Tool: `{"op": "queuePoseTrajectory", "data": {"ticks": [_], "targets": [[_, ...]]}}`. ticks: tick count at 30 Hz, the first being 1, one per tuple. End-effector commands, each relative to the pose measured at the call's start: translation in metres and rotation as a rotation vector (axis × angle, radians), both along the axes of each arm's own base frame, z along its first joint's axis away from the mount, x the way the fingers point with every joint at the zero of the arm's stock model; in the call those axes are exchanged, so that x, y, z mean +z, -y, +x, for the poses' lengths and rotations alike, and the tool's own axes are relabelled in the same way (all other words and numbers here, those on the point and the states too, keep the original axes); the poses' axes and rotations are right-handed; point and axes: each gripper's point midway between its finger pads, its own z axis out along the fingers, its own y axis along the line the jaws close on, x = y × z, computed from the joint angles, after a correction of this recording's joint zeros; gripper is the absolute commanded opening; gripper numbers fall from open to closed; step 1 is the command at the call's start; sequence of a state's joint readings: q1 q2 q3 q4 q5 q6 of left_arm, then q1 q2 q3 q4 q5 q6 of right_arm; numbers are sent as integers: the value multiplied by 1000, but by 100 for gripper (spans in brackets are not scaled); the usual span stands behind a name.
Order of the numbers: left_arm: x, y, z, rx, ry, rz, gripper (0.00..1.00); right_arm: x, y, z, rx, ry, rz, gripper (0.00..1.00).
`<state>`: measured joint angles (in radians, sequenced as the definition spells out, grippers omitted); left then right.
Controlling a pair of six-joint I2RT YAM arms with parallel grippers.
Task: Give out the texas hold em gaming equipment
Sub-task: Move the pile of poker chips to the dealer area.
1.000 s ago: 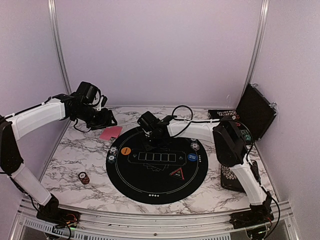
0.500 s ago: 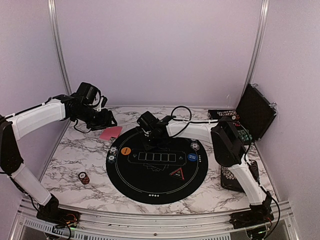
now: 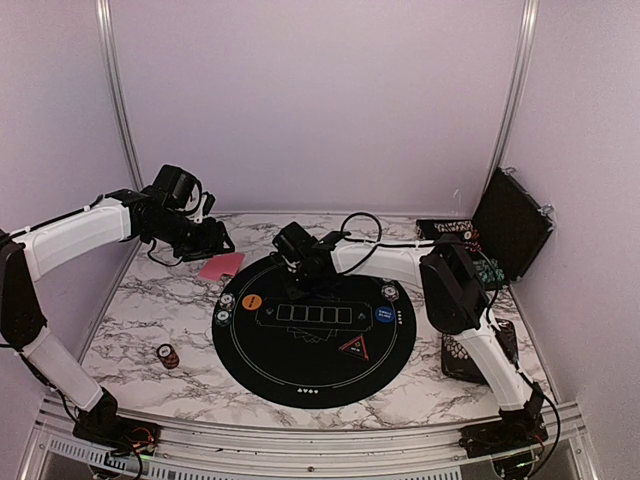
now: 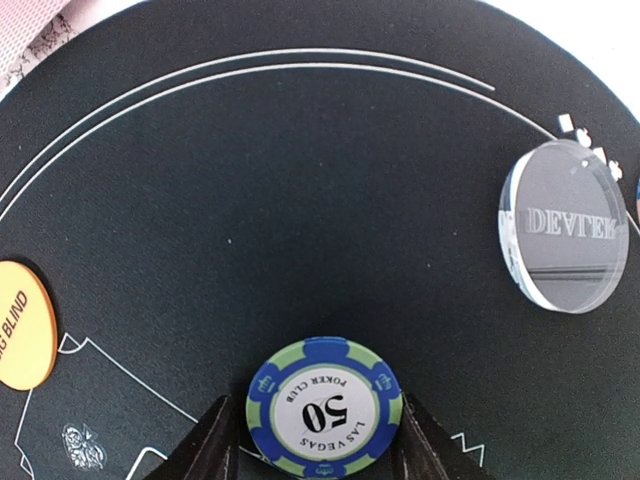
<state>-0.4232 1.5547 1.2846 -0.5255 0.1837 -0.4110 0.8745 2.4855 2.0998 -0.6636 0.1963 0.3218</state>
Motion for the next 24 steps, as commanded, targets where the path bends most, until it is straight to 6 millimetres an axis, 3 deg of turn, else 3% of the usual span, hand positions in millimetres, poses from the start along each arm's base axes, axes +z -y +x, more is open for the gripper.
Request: {"op": "queuePoseTrajectory", "data": {"ticks": [1,15,24], "targets": [[3,-1,-2,-3,14,-14,62,-9,4,9,-16,7,-27,47],[2,-2,-3,-1,14,-11,62,-11,8,11,-27,3,-32,36],[4,-1,-2,-2,18,-13,62,-16,26,14,-76,-3,-54,34]]}}
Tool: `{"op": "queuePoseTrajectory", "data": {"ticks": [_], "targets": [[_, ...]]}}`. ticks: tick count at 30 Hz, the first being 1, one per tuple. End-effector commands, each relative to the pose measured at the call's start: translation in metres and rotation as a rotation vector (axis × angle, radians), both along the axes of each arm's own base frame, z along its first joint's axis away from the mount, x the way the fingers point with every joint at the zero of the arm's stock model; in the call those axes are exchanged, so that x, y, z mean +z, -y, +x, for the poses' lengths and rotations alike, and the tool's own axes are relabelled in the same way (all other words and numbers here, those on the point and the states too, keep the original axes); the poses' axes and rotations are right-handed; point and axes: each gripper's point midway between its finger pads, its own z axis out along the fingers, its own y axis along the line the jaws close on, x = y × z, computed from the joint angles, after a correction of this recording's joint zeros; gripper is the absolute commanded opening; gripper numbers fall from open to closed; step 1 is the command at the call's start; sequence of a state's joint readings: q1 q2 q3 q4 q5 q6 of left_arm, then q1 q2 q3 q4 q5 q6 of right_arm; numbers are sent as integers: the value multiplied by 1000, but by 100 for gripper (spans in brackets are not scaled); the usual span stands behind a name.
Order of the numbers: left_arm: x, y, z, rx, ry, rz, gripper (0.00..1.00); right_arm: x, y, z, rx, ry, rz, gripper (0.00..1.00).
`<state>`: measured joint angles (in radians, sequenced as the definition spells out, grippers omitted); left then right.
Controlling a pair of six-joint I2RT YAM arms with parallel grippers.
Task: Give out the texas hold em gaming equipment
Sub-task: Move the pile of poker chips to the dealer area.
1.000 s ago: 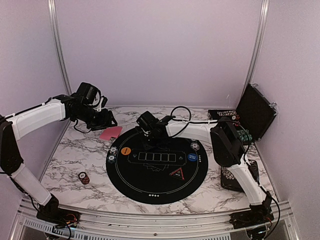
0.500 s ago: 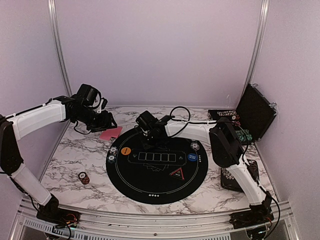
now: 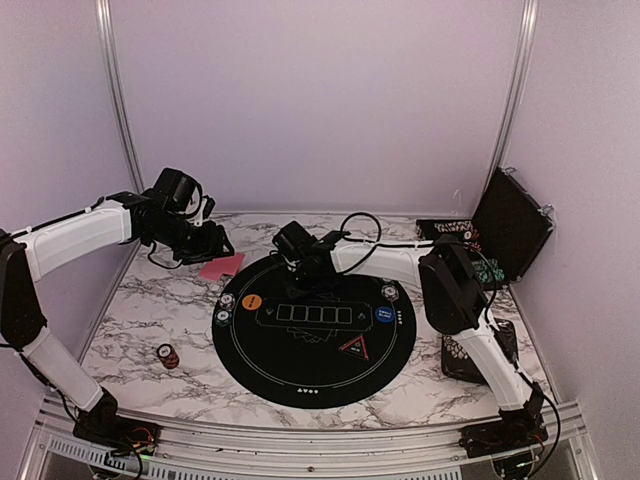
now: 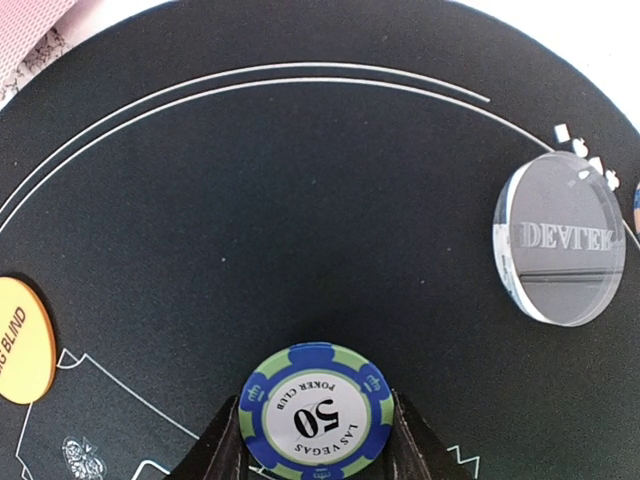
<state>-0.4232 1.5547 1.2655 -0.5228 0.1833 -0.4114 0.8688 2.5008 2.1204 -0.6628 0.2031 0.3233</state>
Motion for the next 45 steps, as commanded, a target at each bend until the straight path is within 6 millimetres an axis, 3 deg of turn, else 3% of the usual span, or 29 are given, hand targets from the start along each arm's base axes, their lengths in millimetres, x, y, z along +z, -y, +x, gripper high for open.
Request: {"op": "queuePoseTrajectory", "data": {"ticks": [1,12,17,34,45], "targets": [[11,0,1,-3,33,-20,62,-15,27,9,-69,-10,-56,34],[9,0,1,-3,28,-19,62,-17,16,17,-30,9,-46,34],[9,0,1,-2,30,-20,61,-25,23,16,-42,-1,-77,33],[7,2,3,-5,22,-22,61,-22,87,2,-165,-26,-103,33],[5,3,3,-7,18,-25,61,-28,133,10,-231,-40,-109,33]]}}
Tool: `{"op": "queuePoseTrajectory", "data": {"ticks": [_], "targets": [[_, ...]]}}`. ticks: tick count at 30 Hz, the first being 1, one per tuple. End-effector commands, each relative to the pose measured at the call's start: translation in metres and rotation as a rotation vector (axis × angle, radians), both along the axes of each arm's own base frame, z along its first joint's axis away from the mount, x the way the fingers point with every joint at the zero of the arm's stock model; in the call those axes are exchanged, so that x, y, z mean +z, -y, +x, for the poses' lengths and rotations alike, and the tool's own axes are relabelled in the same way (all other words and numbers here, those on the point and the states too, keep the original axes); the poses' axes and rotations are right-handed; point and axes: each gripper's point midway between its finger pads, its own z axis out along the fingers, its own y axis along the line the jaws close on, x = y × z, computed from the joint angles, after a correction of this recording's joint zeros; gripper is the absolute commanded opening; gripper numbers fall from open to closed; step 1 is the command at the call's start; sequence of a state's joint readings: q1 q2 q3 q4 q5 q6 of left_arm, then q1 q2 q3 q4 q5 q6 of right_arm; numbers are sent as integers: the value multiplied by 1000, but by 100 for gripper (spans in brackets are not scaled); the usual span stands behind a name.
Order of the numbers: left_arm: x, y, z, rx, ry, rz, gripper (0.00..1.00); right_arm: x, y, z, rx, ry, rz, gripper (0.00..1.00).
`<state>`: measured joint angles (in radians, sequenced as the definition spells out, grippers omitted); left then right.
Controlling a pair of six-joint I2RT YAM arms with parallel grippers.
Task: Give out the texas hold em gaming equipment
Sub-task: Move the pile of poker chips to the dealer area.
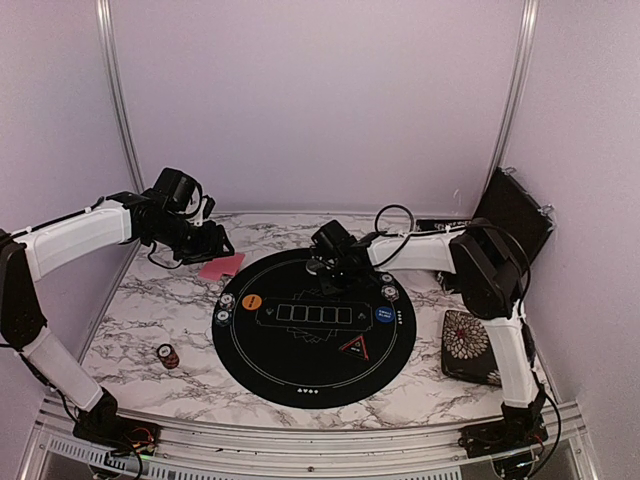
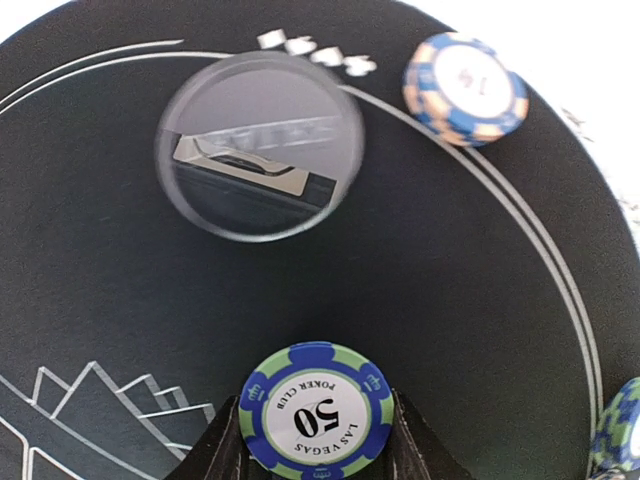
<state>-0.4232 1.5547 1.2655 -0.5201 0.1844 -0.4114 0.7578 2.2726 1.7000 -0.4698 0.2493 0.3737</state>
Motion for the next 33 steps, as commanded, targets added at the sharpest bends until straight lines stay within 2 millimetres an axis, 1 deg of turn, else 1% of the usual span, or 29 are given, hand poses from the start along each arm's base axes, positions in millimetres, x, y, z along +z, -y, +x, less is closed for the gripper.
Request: {"op": "queuePoseTrajectory", "data": {"ticks": [1,12,18,27,33], "targets": [[4,3,3,-5,16,-23,61,-27,45,-1,-59,-71,-99,33],[1,4,4,-4,7,-24,61,-33,73,30,-66,-61,-109,33],[-1,4,6,-1,4,-22,61,-35,83,46,-51,-50,-103,33],[-5,5,8,-2,-4,-19,61,-34,89,66,-2,-14,-110,33],[-5,7,12,-3,-2,-19,61,-36,85,72,36,7,-115,33]]}}
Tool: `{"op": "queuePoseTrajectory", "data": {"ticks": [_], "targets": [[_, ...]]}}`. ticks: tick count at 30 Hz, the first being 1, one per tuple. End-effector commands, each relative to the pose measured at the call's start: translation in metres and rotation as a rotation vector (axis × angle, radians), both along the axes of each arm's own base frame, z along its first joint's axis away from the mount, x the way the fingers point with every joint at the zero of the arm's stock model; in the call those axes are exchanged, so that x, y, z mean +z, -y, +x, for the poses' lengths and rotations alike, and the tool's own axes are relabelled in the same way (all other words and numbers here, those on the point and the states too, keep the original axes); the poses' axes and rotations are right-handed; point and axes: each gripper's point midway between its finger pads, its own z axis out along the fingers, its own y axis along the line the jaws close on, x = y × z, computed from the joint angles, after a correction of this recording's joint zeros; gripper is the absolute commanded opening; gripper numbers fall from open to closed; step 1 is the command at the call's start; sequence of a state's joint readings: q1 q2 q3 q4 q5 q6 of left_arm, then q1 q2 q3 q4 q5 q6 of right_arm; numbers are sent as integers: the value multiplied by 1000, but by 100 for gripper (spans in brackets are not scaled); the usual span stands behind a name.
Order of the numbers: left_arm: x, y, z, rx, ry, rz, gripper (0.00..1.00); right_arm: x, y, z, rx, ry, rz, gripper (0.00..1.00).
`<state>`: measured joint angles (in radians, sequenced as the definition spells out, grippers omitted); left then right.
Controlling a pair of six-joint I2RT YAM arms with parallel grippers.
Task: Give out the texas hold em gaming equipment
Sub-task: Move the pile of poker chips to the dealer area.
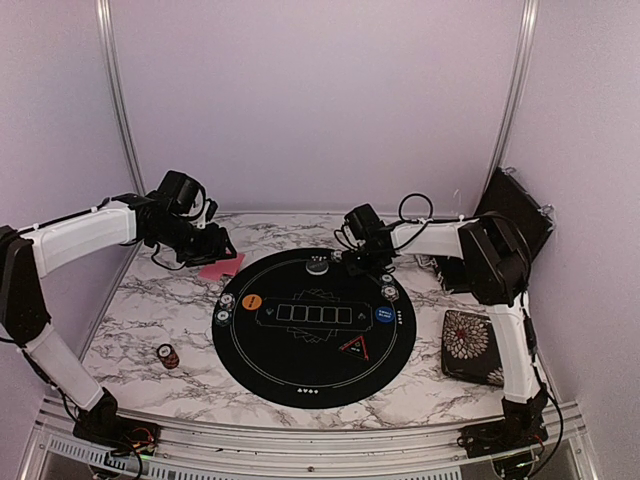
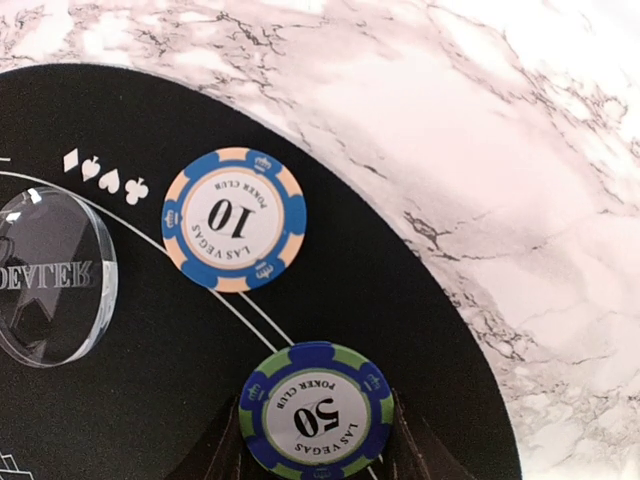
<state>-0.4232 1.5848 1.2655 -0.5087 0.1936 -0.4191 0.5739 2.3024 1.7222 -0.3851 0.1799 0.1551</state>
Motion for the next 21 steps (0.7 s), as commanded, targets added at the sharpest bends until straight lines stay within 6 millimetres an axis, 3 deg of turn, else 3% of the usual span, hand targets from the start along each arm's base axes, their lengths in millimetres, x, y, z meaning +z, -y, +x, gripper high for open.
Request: {"op": "queuePoseTrajectory", "data": {"ticks": [1,21], "targets": [[5,4,10,-3,22,-17,61,-37,23,5,4,-48,-95,33],[6,4,13,4,27,-13,61,-42,18,19,83,-26,-108,33]]}}
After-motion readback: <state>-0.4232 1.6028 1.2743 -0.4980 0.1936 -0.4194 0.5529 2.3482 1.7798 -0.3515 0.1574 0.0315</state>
